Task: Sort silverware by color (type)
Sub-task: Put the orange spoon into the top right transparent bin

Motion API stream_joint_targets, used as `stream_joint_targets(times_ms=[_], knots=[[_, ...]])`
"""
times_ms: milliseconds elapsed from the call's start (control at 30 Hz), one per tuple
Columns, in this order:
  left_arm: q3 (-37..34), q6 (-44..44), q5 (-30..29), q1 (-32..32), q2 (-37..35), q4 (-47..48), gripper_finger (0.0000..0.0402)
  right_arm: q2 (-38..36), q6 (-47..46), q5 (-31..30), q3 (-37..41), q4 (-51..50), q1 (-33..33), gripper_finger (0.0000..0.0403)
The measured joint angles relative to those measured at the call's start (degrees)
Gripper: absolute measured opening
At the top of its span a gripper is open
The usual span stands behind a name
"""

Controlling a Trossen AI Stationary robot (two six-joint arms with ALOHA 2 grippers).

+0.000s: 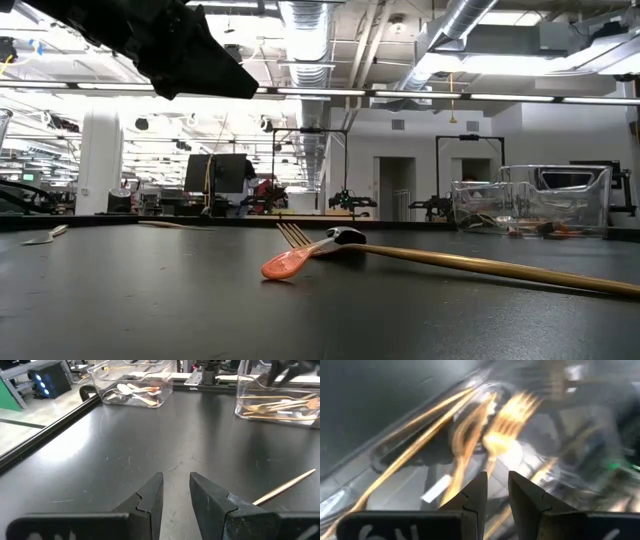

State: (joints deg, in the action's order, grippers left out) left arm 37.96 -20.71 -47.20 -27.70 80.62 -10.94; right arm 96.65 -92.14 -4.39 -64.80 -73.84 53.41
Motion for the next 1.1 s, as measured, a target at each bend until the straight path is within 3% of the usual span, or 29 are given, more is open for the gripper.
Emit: stream_joint_targets(times_ms=[167,300,400,667,933,1100], knots=[[0.0,0.0,0.0,0.0,0.0,0.3,0.0087,-5.9,-7.2,-6.7,0.0,-5.2,0.9,0.0098],[0.0,0.0,-0.8,0.7,0.0,0.8,0.0087,-10.1,-7.3,-24.1,-0.1,0.3,0.4,0.0098],[0.0,0.1,-1.7,1.3,0.0,1.2,0.0087,-11.0,0.5,-34.2,-0.1,8.8,-2.9,0.0098],[0.0,-1.0,-1.5,2.0,0.0,3.7,0.0087,-5.1,28.9,-34.3,-0.1,31.8,-17.5,0.0106],[0.0,-15.0,3.1,1.8,0.0,15.7,0.0087,3.4,44.6,-20.9,-0.1,46.6,-28.8,0.0136],[0.0,-19.5,3.0,0.4,0.0,19.5,0.0087,8.0,58.6,-19.3,-0.1,51.2,-30.8,0.015]])
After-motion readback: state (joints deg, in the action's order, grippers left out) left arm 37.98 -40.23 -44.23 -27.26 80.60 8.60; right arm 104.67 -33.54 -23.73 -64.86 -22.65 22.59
